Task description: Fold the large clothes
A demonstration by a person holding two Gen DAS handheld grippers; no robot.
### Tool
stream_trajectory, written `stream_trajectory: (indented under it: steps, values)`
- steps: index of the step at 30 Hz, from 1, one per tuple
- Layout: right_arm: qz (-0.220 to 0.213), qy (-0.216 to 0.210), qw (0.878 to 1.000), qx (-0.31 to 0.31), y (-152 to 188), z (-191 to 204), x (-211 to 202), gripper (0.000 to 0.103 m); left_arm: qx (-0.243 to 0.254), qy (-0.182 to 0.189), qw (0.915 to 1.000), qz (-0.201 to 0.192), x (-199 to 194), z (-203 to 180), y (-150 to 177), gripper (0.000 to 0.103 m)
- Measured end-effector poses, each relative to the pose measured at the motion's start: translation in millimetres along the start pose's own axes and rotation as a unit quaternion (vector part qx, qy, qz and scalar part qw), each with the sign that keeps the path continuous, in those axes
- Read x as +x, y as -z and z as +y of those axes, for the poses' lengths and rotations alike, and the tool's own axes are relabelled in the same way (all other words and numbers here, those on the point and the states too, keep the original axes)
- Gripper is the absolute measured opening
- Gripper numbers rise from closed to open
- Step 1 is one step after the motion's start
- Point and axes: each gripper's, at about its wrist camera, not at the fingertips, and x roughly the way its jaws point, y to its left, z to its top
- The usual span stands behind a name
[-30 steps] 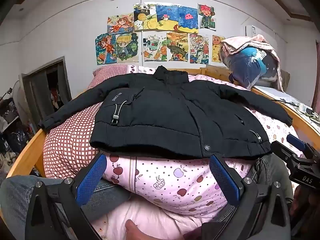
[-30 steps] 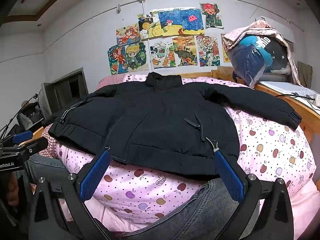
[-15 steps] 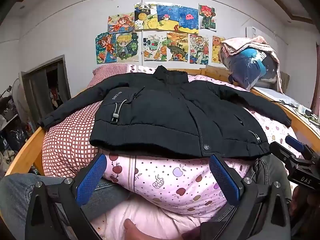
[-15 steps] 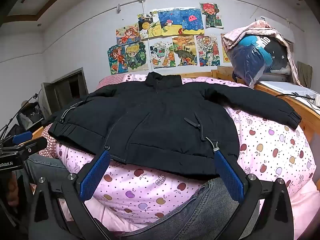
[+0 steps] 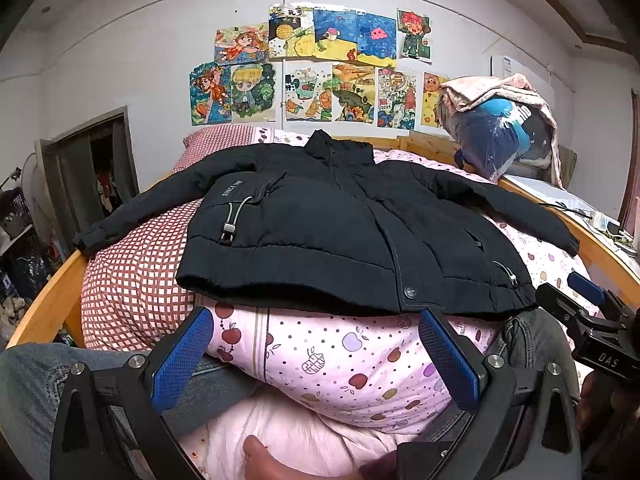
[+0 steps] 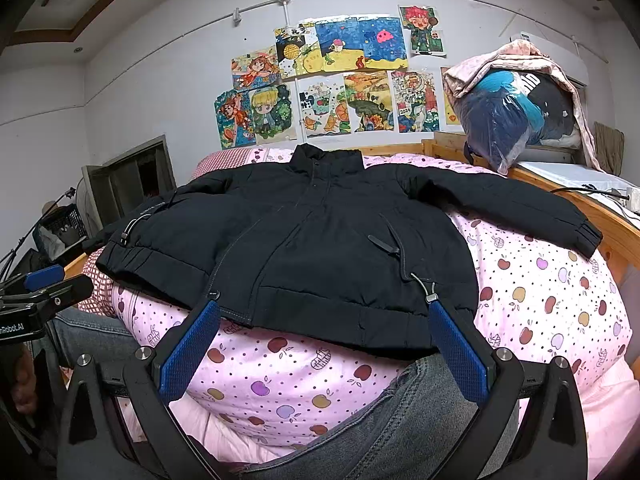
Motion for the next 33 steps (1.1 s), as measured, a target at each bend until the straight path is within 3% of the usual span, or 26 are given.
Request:
stream_trajectory:
  steps: [33]
  values:
    - [0.001,0.0,1.0,0.0,0.0,-0.2,-2.1,0.102,-0.006,0.003,1.0,0.001,-0.2,4.3,-1.7,0.103]
